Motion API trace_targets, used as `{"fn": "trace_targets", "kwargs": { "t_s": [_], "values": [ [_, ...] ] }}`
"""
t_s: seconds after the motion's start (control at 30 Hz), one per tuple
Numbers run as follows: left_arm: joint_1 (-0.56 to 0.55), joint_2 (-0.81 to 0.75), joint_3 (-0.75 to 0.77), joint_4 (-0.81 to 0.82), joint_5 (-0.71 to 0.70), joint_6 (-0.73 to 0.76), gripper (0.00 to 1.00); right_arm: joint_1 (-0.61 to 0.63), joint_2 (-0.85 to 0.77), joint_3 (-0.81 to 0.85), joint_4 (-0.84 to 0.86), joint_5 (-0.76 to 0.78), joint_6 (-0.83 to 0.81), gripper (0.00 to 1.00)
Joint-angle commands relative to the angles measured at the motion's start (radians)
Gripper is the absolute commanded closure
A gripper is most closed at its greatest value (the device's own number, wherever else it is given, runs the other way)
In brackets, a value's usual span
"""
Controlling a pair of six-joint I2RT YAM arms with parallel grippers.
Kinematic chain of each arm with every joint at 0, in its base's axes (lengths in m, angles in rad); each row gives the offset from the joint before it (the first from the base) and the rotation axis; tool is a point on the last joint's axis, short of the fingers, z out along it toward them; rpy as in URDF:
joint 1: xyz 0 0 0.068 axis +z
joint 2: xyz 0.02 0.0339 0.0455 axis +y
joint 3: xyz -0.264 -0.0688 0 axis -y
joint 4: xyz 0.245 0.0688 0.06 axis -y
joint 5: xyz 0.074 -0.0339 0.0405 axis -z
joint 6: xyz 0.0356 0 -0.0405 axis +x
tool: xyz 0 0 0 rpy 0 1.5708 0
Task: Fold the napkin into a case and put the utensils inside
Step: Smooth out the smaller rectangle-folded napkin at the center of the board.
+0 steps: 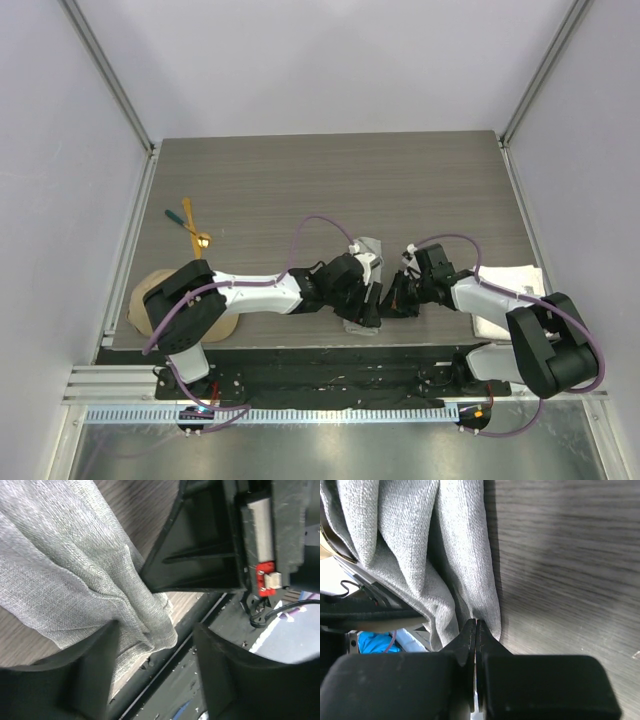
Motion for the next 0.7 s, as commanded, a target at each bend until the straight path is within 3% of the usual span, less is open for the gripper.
{"fn": "trace_targets", "kwargs": {
  "t_s": [0.0,0.13,0.5,0.6,0.67],
  "values": [
    [0.011,-0.062,-0.013,0.034,0.049,-0.049,0.42,0.006,0.004,-0.029,0.06,0.033,0.025,0.99],
    [0.028,-0.083,-0.031,0.029,0.036,-0.073,0.58,0.006,0.024,-0.052,0.078,0.035,0.025,0.99],
    [0.039,-0.026,-0.017,0.012,0.041,-0.096,0.71,0.006,0.01,-0.045,0.063,0.027,0.014,0.99],
    [0.039,-0.014,-0.004,-0.015,0.02,-0.084,0.79,0.012,0.004,-0.045,0.062,0.03,0.014,0.99],
    [0.037,-0.009,0.006,-0.035,-0.005,-0.076,0.93,0.017,0.007,-0.045,0.062,0.035,0.016,0.99]
  ]
}}
